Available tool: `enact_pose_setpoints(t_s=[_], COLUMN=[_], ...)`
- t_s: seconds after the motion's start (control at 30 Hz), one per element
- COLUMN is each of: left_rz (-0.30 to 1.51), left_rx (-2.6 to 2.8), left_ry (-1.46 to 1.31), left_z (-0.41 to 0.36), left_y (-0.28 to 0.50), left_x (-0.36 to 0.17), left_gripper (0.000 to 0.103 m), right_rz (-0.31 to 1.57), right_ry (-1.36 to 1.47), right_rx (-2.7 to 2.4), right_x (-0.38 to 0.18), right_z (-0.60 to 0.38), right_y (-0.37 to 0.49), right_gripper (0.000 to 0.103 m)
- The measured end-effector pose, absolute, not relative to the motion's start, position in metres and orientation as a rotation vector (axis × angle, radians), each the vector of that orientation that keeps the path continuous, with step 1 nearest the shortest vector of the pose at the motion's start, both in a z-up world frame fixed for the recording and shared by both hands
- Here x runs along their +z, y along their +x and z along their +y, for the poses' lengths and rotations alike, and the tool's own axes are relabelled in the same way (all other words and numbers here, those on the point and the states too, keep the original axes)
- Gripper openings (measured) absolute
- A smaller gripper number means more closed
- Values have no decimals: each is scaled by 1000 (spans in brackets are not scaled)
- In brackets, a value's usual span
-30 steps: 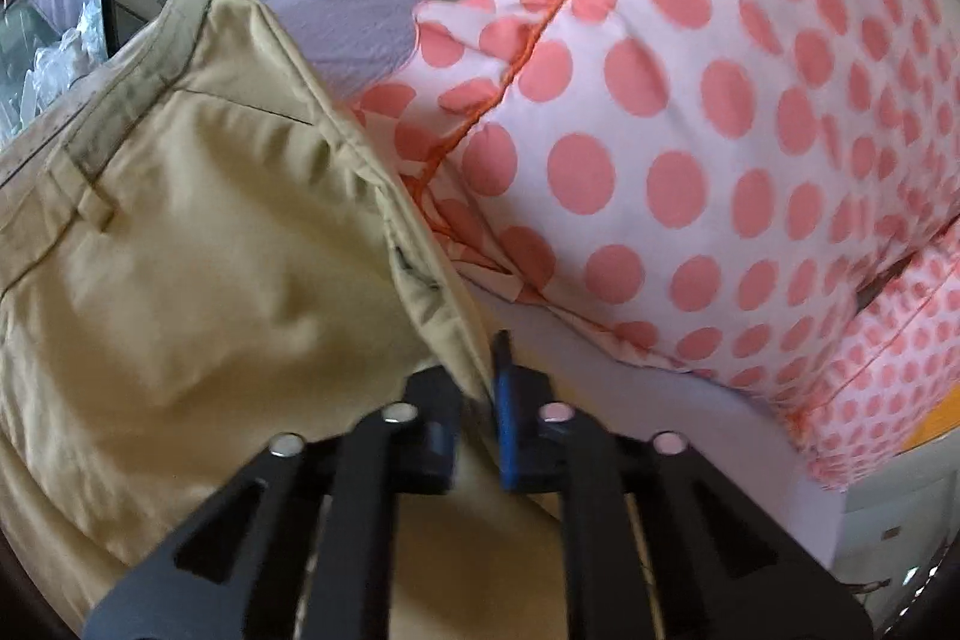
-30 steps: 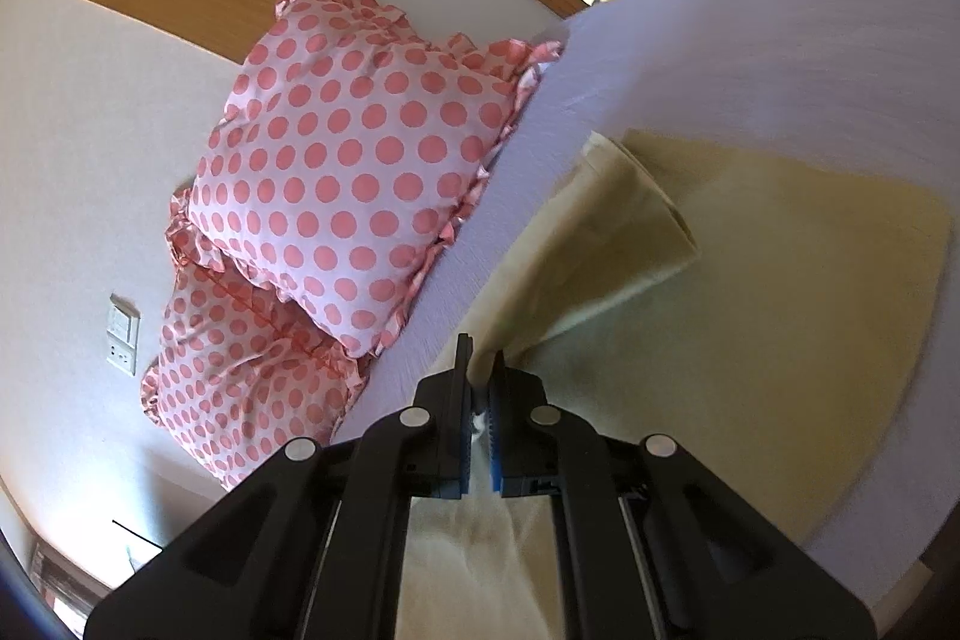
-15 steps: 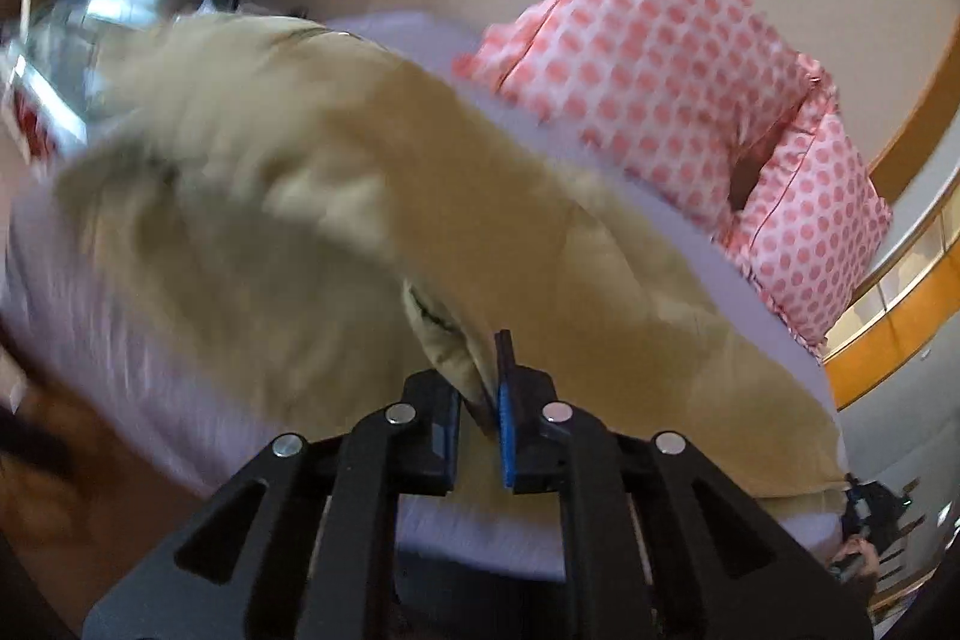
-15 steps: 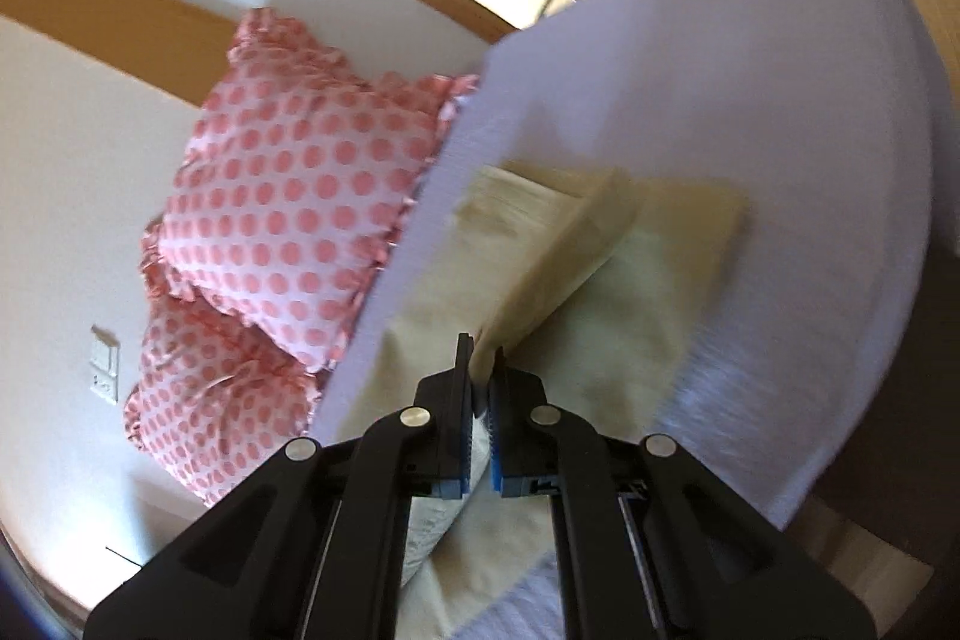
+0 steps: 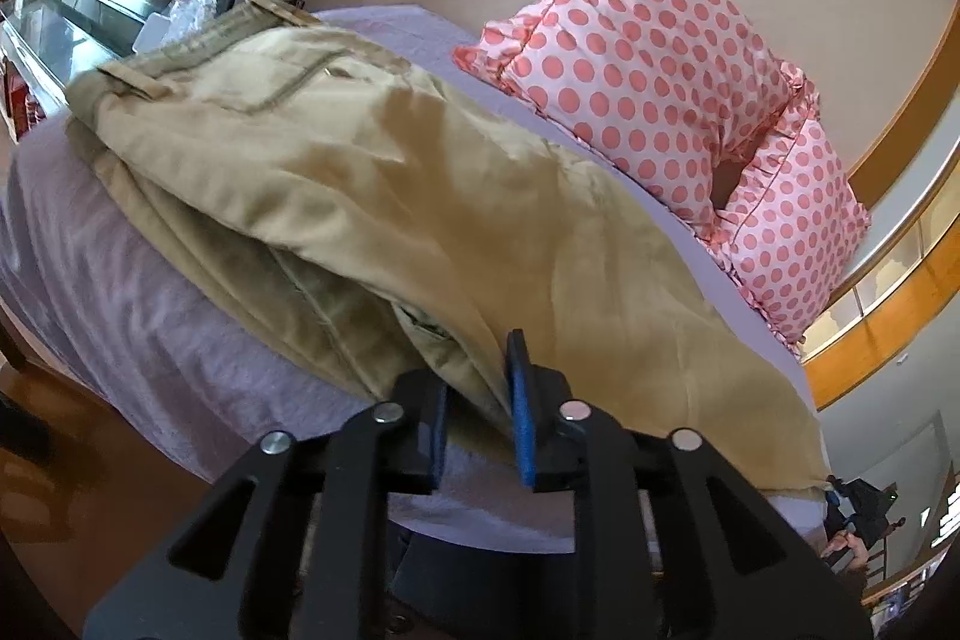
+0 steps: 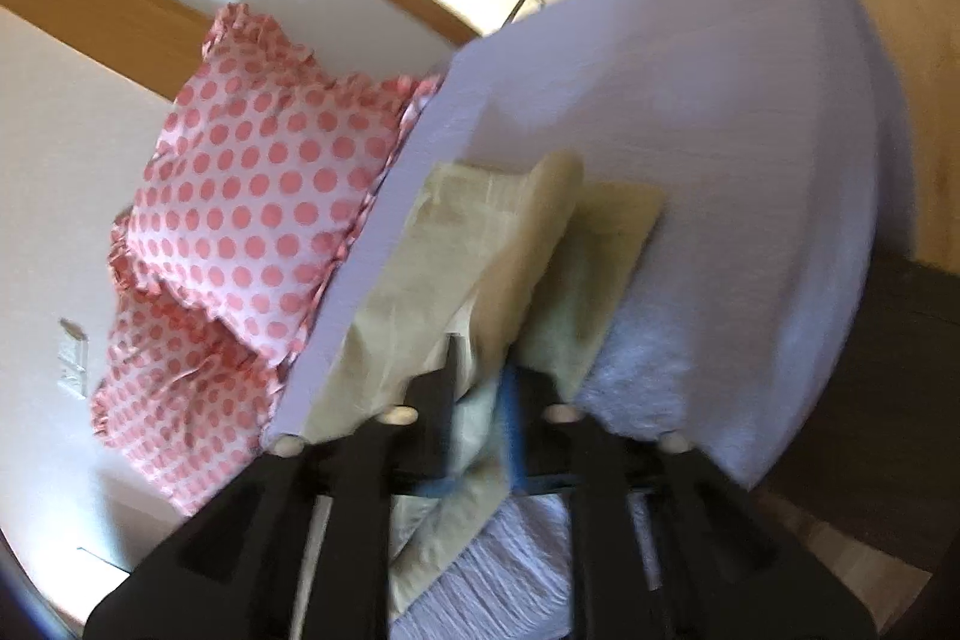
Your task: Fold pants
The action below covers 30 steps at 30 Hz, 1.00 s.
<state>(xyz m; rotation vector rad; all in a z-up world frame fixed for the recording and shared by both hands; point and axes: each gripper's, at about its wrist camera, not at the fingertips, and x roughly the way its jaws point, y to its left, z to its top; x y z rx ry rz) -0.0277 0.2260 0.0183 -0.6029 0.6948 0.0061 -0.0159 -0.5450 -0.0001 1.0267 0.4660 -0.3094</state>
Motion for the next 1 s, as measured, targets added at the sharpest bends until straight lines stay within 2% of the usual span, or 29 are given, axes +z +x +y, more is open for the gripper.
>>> enact_pose_setpoints(t_s=[0.03,0.17,0.27,0.3,0.33,0.4,0.43,0.47,0.63,0.77,0.9,1.0], left_rz=[689,647,615,611,612,619,622,623,615,589,573,564], left_rx=[11,96,145,156,158,150,143,130,92,77,64,52], left_ry=[-601,-587,-625,-641,-648,-655,-656,-656,-652,-661,-667,-658], left_z=[228,241,258,262,264,265,264,262,258,258,256,252], left_y=[-30,-47,-59,-62,-63,-63,-62,-62,-61,-66,-70,-74], left_x=[21,30,32,30,29,26,25,24,23,23,23,23], left_gripper=[25,34,36,36,36,36,36,37,39,42,48,53], right_rz=[449,439,437,437,439,449,454,473,457,372,347,421], right_ry=[1008,973,950,953,964,954,942,957,936,836,710,580], right_rx=[-343,-434,-432,-414,-384,-366,-366,-332,-297,-178,116,363], right_x=[3,5,4,3,1,0,0,-4,-2,44,94,105], right_z=[-546,-556,-555,-553,-552,-547,-545,-545,-542,-506,-415,-319], right_y=[-21,-32,-30,-28,-25,-19,-18,-15,-12,3,38,62], right_gripper=[60,59,59,58,50,45,31,12,6,6,6,6])
